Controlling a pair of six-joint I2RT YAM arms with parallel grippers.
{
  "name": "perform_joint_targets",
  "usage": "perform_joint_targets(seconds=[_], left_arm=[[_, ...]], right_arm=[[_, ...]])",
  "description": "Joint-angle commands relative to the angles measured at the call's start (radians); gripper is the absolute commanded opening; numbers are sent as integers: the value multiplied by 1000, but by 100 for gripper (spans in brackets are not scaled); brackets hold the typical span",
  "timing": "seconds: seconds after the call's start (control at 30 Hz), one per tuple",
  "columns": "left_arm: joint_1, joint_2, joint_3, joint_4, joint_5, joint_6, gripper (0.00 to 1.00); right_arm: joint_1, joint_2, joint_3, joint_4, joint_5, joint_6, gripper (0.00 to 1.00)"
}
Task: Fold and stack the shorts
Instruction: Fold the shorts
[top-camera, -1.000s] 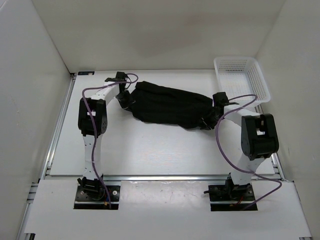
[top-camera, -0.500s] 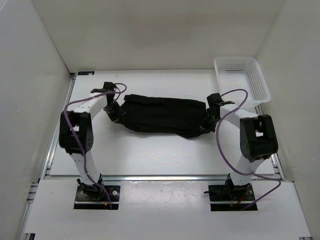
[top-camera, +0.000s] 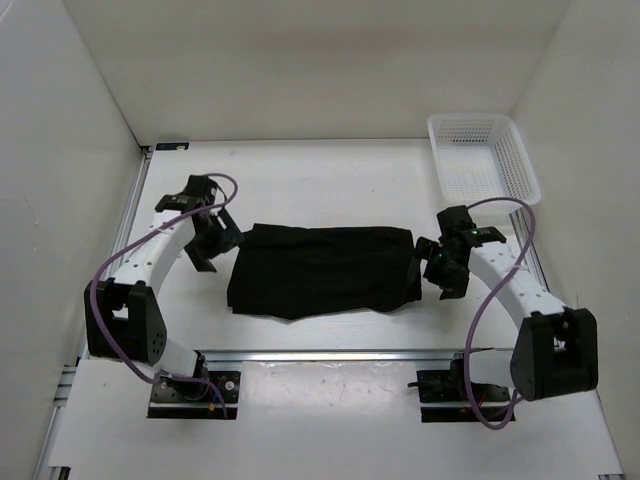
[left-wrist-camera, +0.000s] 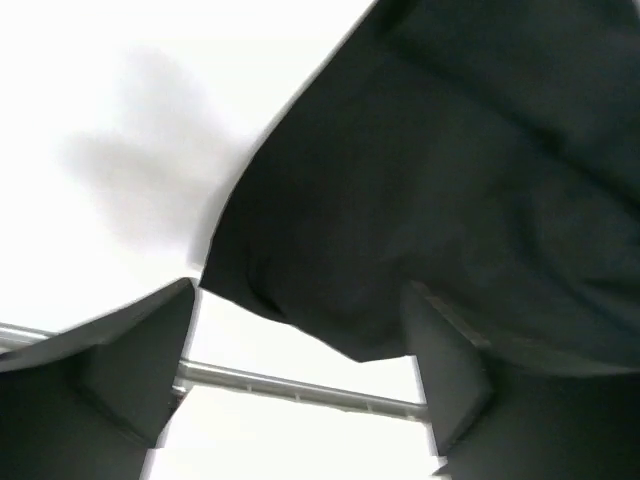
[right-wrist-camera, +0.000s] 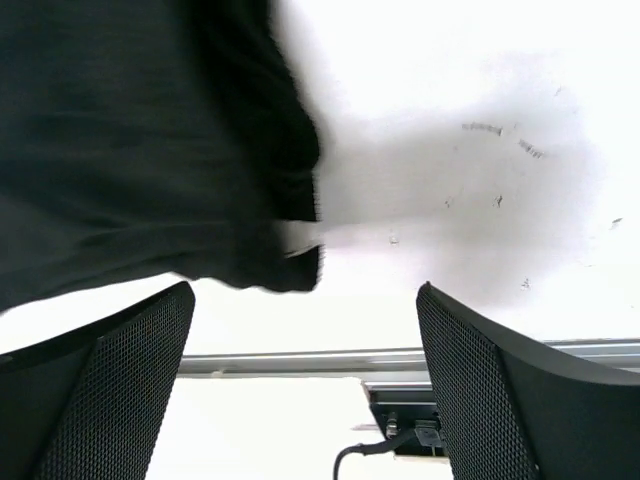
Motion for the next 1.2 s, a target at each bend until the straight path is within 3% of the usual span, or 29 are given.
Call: perform_joint_targets(seconds=[0.0,0.13,0.33,0.57,0.67,0.77,0.8,0.83,0.93,1.17], left_arm=[[-21,-41,145,-20,-62,48,88],[-45,62,234,-20,-32,101,45],[-101,270,325,-11,-23,132,46],[-111,455,378,26,-129,189,44],[-111,432,378,26,-129,189,44],[-111,401,378,26,-120,189,44],[-111,386,378,26,-120,189,44],[-111,372,378,15,-120,189,44],[-111,347,378,5,-120,189,45],[-101,277,368,-17,-91,227,47]], right_arm=[[-3,-55,96,-67,46,-37,96],[-12,10,154,-19,-15,-61,96],[-21,144,158,88,-75,-94,100],[-32,285,76,192,-130,-94,87],[-32,334,34,235,-162,-94,76],[-32,356,20,261,-193,-106,57],[-32,356,20,262,-193,-106,49],[-32,369,20,262,-202,-106,30],[-32,369,30,262,-190,-95,0],[-32,216,111,113,56,-45,0]])
